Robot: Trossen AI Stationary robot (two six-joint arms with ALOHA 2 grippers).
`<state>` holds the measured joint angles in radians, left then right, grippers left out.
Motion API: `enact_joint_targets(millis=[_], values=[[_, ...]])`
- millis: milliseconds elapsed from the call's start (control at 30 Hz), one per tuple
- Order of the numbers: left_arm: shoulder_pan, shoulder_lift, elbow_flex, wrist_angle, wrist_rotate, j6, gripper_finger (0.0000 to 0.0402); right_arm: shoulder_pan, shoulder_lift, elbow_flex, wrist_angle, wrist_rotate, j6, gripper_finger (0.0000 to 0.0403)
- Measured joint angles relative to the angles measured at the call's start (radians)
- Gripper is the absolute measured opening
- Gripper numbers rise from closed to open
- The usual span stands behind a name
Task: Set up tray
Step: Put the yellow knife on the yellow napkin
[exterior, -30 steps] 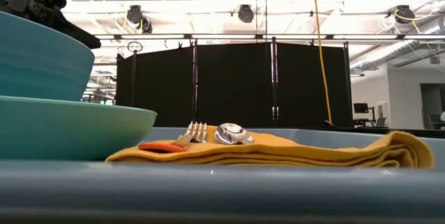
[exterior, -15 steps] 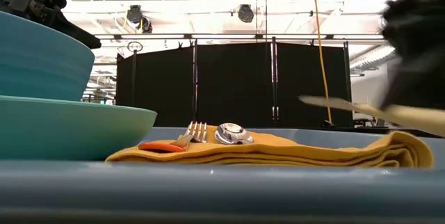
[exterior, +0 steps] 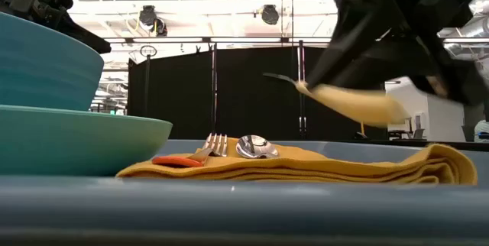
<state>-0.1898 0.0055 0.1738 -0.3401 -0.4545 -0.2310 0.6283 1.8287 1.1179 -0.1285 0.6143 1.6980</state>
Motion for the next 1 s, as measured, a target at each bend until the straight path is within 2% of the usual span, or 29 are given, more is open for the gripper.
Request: enact_joint_targets(millis=[133,300,467,733,800,1000], values=[[0.000,0.000,0.000,0.000,0.000,0.000,0.0067,-0.025,0.050,0.221,-0.416,-0.066,-0.039,0.0036],[0.000,0.000,0.000,0.000,0.001,0.000,0.0067,-0.029,0.118,0.376,-0.618,-0.061,-0.018,0.0036],[0.000,0.000,0.000,0.000,0.002,-0.009,0.0067,-0.026,0.199,0.398,-0.686,-0.097,0.072,0.0036],[0.000,0.000,0.000,0.000,0.005,-0.014,0.0067,-0.017,0.189,0.413,-0.781,-0.078,0.179,0.0036],[0.000,0.000,0.000,0.000,0.005,-0.013,0.0067,-0.013,0.189,0.419,-0.756,-0.095,0.190,0.0036],[0.000,0.000,0.000,0.000,0.004,-0.013,0.0067,0.010,0.189,0.420,-0.522,-0.099,0.207,0.0036]])
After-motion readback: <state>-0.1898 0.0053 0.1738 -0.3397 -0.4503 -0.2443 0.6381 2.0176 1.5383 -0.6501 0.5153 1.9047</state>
